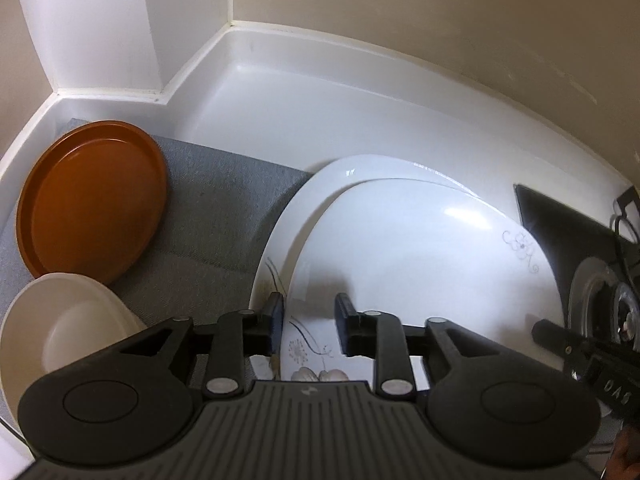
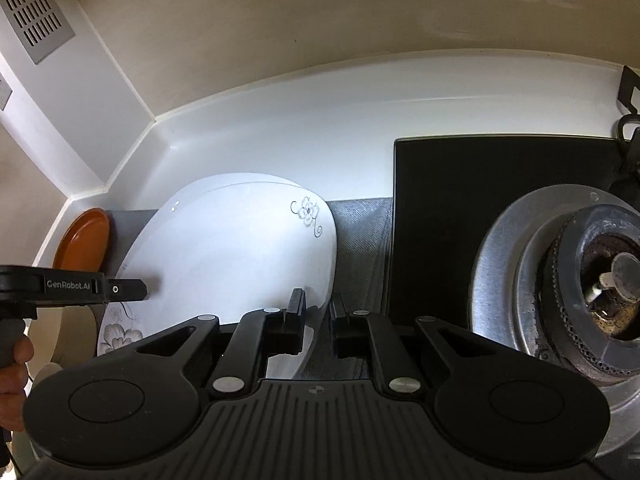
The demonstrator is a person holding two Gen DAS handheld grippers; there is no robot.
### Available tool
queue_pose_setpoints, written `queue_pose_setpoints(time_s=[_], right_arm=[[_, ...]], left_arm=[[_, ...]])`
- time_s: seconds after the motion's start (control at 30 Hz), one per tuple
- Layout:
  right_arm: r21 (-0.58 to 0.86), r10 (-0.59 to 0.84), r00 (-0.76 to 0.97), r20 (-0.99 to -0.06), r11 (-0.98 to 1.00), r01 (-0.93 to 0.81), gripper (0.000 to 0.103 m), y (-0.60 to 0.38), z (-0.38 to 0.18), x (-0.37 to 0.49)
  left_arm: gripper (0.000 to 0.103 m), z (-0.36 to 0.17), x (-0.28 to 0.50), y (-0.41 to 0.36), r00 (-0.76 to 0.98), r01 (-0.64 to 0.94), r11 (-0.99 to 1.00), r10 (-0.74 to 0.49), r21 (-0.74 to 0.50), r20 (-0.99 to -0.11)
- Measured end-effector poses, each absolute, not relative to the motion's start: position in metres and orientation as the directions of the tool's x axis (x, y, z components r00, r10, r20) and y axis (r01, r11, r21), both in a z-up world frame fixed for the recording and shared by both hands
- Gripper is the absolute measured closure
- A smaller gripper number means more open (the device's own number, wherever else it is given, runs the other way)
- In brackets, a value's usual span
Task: Organize plates and bowls
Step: 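Lift the white plate with both tools and lower it onto the white plate on the mat, then open both tools and withdraw them from the stacked plates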
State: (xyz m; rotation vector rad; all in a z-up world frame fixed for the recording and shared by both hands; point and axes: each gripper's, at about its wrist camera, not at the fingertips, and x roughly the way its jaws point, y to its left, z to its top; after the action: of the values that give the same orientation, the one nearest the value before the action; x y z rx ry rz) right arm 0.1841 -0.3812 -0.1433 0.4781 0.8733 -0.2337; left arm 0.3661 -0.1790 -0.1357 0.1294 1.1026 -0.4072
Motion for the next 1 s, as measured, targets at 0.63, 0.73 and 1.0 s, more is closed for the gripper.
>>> queue_pose_setpoints(time_s=[0.63,0.73,1.0], right_arm=[[0.197,-0.129,0.717,-0.685,0.915,0.352,0.027,-0.352,-0.112,0.169],[0.159,-0.124,0.746,-0.654,0.942,0.295,0.015,-0.338,-0.091,0.147],[0.115,-0.121,0.785,-0.608,0.965,0.238,0.003,-0.296,-0.052,0.091]], left_arm=[[0.0,-0.069,0.329,-0.168,0.607,0.414,0.908,-0.327,-0.064,-0.725],[0.0,-0.057,0.31,-0.16,0.627,0.422,0.906,-0.316,-0.031,-0.712],[0.0,-0.038,0.234,-0.114,0.633,0.442,0.896,-0.347,-0.044,-0.692]])
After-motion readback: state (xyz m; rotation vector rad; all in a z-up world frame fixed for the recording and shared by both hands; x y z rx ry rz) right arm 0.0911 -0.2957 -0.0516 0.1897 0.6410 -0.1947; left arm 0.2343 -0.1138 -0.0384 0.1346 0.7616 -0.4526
